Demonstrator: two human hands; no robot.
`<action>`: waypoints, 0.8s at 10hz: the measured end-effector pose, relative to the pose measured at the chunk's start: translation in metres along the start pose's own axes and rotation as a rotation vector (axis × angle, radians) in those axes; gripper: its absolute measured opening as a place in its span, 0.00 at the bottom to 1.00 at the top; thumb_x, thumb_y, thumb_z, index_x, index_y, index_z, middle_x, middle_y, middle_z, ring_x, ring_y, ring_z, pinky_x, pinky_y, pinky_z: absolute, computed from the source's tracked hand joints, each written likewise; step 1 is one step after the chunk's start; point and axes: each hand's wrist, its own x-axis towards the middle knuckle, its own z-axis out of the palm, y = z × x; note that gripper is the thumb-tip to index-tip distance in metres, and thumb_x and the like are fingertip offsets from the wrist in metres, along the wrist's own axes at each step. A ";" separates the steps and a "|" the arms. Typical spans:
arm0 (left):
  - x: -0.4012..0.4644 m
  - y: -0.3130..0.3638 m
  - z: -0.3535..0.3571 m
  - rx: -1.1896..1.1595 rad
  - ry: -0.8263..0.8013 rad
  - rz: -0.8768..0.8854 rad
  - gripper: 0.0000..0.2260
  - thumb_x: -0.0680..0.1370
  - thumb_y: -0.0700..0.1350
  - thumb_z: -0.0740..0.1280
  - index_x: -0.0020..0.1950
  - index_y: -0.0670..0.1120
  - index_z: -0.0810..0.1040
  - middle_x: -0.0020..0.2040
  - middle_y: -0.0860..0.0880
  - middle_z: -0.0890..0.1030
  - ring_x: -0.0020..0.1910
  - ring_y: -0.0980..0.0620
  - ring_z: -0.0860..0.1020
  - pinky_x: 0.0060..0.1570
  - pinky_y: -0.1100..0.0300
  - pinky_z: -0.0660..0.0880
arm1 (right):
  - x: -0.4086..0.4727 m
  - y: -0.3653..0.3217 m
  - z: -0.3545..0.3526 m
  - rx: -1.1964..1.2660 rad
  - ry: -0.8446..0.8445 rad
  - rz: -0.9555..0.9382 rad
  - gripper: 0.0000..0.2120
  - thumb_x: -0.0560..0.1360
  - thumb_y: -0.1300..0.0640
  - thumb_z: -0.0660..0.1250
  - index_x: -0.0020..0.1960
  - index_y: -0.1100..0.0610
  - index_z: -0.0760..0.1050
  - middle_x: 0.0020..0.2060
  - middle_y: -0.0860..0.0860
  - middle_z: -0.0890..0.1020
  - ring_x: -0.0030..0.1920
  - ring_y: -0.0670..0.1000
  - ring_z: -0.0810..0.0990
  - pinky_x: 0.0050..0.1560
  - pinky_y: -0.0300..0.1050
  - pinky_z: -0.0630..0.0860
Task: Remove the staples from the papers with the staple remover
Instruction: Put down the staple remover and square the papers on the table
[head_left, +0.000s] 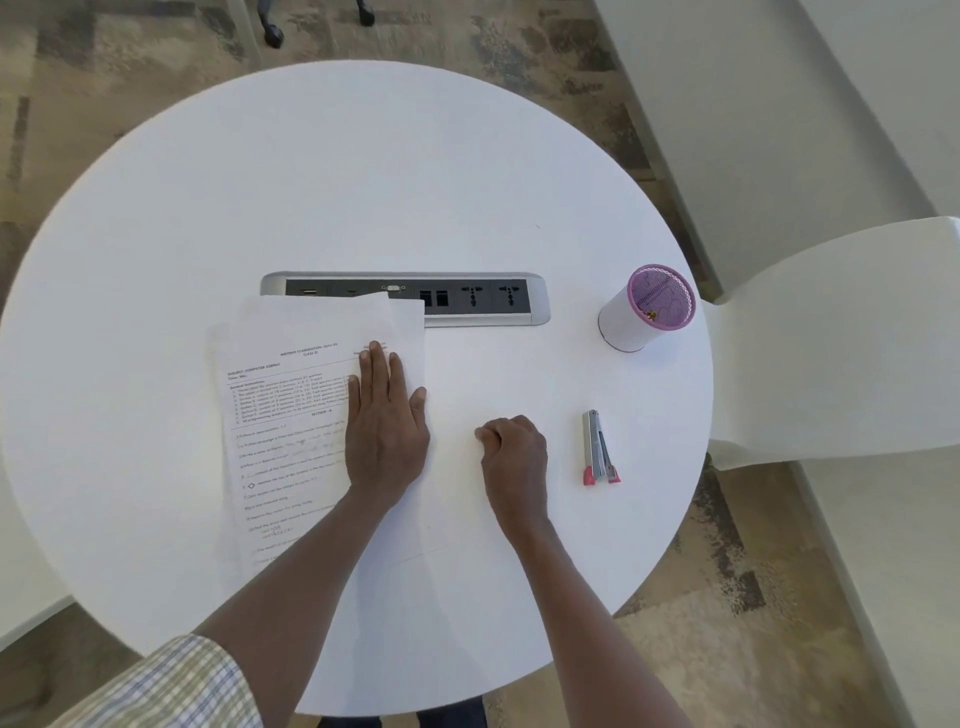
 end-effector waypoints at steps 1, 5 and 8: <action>0.001 0.000 0.000 -0.005 0.013 -0.001 0.24 0.85 0.48 0.53 0.78 0.37 0.60 0.80 0.39 0.58 0.80 0.42 0.55 0.78 0.47 0.54 | 0.010 0.006 -0.008 0.044 -0.061 0.031 0.08 0.73 0.70 0.62 0.36 0.68 0.76 0.34 0.64 0.80 0.35 0.57 0.72 0.36 0.43 0.63; 0.001 -0.001 0.002 -0.017 0.037 -0.011 0.23 0.85 0.47 0.52 0.78 0.38 0.62 0.80 0.40 0.58 0.80 0.43 0.56 0.78 0.47 0.55 | 0.017 0.012 -0.023 -0.030 -0.142 -0.252 0.07 0.73 0.66 0.71 0.50 0.60 0.86 0.40 0.56 0.83 0.41 0.53 0.81 0.43 0.44 0.77; 0.001 -0.001 0.002 -0.010 0.047 -0.014 0.24 0.84 0.48 0.50 0.77 0.38 0.62 0.80 0.40 0.59 0.80 0.43 0.57 0.78 0.47 0.56 | 0.022 0.006 -0.021 -0.146 -0.188 -0.290 0.07 0.76 0.65 0.66 0.44 0.63 0.83 0.40 0.56 0.80 0.39 0.54 0.79 0.42 0.45 0.75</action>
